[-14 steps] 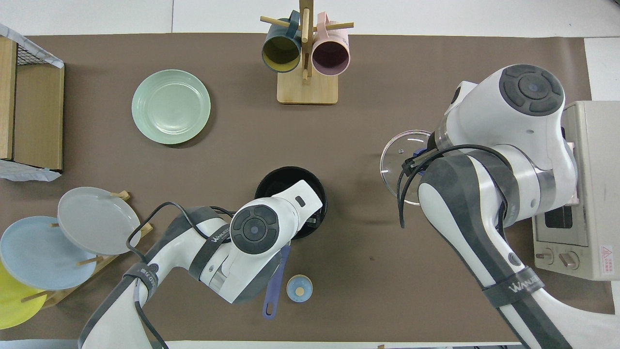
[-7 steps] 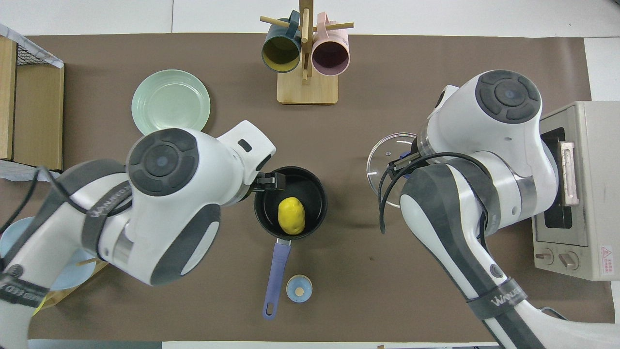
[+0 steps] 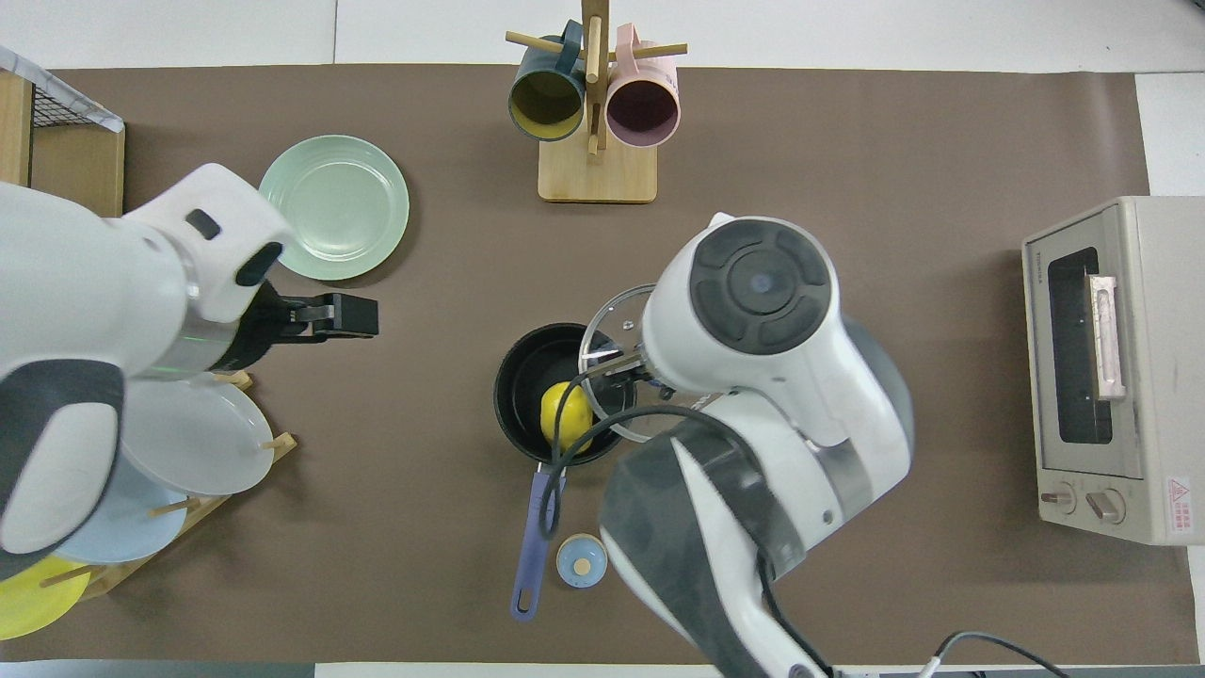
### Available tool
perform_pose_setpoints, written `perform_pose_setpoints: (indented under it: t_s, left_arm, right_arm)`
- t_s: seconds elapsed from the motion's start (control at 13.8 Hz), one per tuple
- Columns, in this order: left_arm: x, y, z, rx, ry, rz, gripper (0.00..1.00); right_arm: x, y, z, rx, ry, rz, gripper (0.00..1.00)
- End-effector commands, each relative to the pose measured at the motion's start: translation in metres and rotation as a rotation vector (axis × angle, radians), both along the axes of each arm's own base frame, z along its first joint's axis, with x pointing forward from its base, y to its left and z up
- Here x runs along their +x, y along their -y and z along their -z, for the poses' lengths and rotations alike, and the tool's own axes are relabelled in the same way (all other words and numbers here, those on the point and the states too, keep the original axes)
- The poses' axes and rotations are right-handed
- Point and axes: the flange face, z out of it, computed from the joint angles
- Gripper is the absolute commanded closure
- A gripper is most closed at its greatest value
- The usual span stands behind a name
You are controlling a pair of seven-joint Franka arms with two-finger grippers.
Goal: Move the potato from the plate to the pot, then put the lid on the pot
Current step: 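Move the lid over the saucepan while the left gripper withdraws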
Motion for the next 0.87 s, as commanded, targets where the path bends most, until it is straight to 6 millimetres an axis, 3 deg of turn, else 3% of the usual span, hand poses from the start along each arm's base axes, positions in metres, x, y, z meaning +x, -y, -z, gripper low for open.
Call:
perform_pose_setpoints:
  t_s: [0.0,0.14,0.29,0.43,0.58,0.8]
  left_arm:
    - [0.013,-0.036,-0.009,0.019,0.0,0.017,0.0]
    - [0.018,-0.061,-0.016,0.028,0.004,0.015,0.0]
    - [0.019,-0.068,-0.027,0.033,0.006,0.007,0.0]
    - [0.024,-0.073,-0.039,0.035,0.0,-0.003,0.0]
    - [0.032,-0.092,-0.049,0.041,-0.032,-0.037,0.0]
    - [0.034,-0.088,-0.049,0.045,-0.067,-0.027,0.0]
  right_arm:
    - [0.002,-0.011,0.007,0.042,0.055,0.019,1.0]
    - [0.001,-0.012,0.013,0.05,0.079,0.003,1.0]
    - [-0.003,-0.023,0.027,0.043,0.075,-0.015,1.0]
    - [0.002,-0.019,0.028,0.047,0.08,-0.007,1.0]
    - [0.0,-0.029,0.041,0.04,0.074,-0.026,1.0]
    - [0.007,-0.033,0.053,0.023,0.087,-0.047,1.0]
